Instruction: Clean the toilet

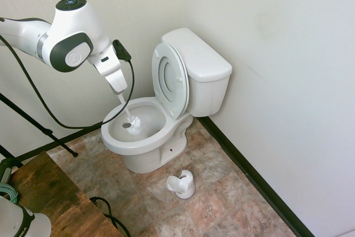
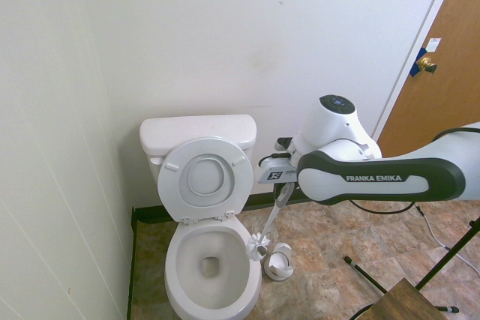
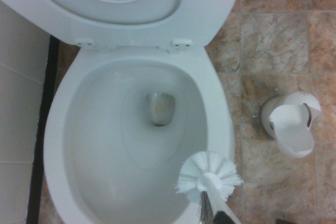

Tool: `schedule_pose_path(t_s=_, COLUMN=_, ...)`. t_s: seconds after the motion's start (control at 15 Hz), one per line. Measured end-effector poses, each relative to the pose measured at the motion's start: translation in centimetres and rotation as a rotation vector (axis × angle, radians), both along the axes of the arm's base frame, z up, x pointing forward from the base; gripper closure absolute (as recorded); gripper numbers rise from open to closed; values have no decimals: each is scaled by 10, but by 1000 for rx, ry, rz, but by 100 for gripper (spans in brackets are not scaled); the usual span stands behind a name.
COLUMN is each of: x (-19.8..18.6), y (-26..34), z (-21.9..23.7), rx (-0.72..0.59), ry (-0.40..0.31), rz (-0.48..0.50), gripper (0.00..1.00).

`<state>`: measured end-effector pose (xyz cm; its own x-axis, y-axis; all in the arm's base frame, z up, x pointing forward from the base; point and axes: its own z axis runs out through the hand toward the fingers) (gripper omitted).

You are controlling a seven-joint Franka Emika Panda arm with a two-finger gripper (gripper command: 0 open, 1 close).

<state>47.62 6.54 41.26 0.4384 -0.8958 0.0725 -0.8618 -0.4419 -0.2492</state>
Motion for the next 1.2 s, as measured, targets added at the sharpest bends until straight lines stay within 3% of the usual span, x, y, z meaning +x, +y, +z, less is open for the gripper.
schedule_pose_path(t_s=0.4, x=46, y=40, z=-32, rx=19, ry=11, rz=41, gripper=100)
schedule_pose_path(t_s=0.67, x=65, y=39, z=-49, rx=33, ry=12, rz=12, gripper=100)
schedule_pose_path(t_s=1.2, x=141, y=78, z=-137, rx=44, ry=-10, rz=-9, gripper=100)
